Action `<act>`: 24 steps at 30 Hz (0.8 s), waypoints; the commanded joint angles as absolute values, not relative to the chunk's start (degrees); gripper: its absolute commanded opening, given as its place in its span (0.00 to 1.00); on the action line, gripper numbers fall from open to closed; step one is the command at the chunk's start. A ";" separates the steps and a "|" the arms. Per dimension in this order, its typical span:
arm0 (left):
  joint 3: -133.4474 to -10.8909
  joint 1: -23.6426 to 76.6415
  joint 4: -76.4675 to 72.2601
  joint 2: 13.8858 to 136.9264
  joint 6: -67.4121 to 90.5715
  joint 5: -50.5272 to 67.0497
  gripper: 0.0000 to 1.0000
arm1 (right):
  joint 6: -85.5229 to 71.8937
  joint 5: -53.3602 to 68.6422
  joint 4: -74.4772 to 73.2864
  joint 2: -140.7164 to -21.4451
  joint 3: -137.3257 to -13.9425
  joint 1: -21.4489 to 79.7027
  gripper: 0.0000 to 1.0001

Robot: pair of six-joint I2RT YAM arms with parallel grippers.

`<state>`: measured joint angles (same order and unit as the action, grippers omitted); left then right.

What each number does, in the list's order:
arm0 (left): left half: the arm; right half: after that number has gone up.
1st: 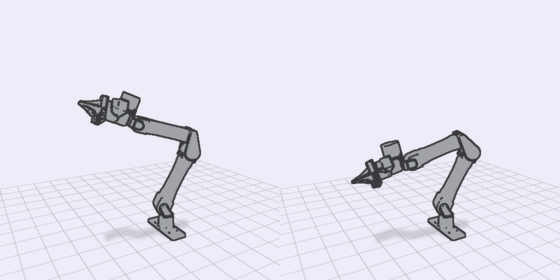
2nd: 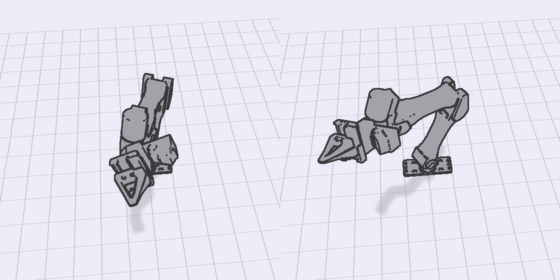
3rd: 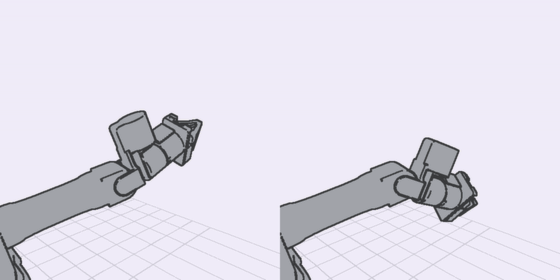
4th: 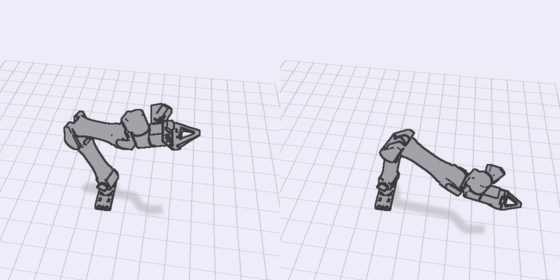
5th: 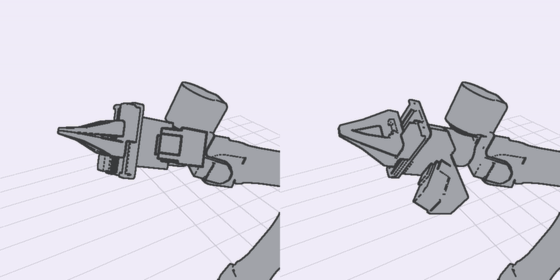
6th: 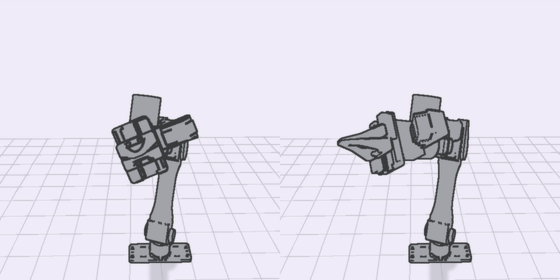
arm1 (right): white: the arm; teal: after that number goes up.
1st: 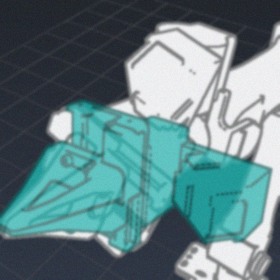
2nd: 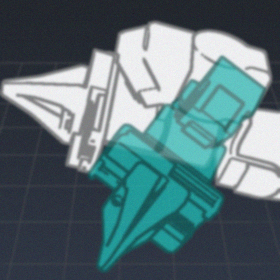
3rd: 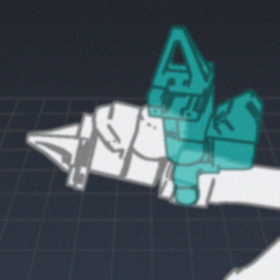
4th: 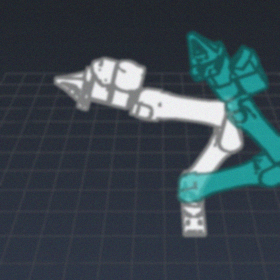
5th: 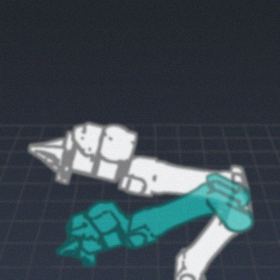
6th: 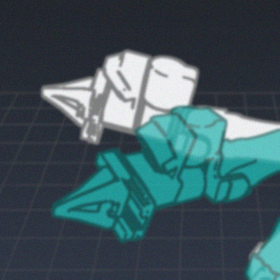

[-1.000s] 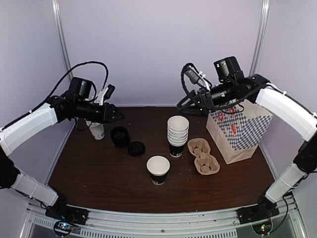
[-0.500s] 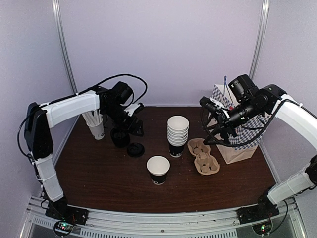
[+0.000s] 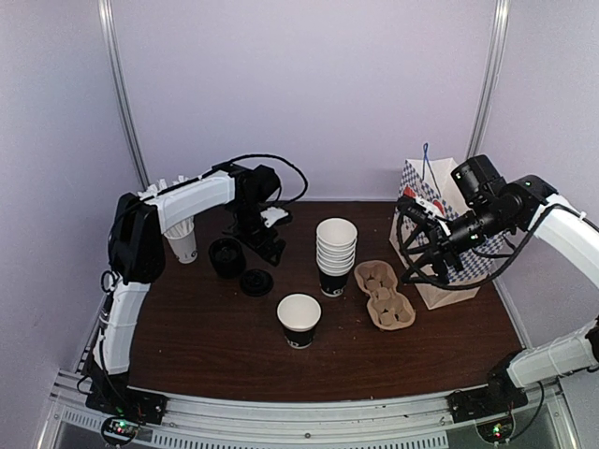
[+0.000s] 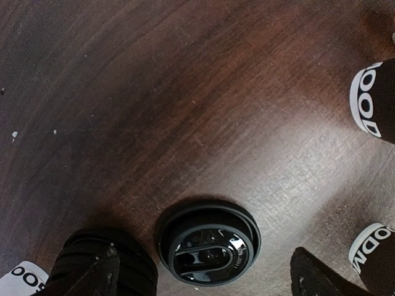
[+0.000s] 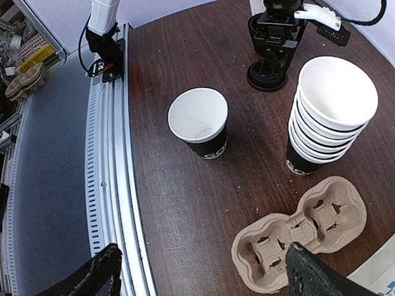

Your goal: Pack the takeout coffee

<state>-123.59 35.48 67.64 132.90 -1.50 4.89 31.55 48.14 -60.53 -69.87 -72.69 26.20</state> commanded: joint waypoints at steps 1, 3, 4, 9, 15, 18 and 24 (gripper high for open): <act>-126.21 36.35 72.93 135.65 -3.65 3.80 0.98 | 31.47 50.44 -59.02 -69.70 -72.36 25.75 0.91; -126.03 37.02 73.59 136.93 -3.65 -0.04 0.98 | 31.38 50.85 -58.76 -70.05 -72.34 25.74 0.91; -125.65 37.28 73.67 137.35 -3.49 -2.07 0.98 | 31.30 51.09 -58.67 -70.19 -72.25 25.71 0.91; -124.94 37.94 73.51 138.56 -2.90 -4.64 0.98 | 31.29 51.59 -58.37 -70.22 -71.99 25.75 0.91; -125.35 37.97 73.61 139.97 -2.39 -3.55 0.98 | 31.38 51.46 -58.36 -69.92 -71.65 25.75 0.91; -125.33 37.97 74.37 140.49 -1.74 -2.13 0.96 | 31.38 51.33 -58.27 -69.74 -71.48 25.75 0.91; -123.98 38.26 76.52 139.56 -0.21 -1.26 0.89 | 31.38 51.24 -58.10 -69.61 -71.20 25.70 0.91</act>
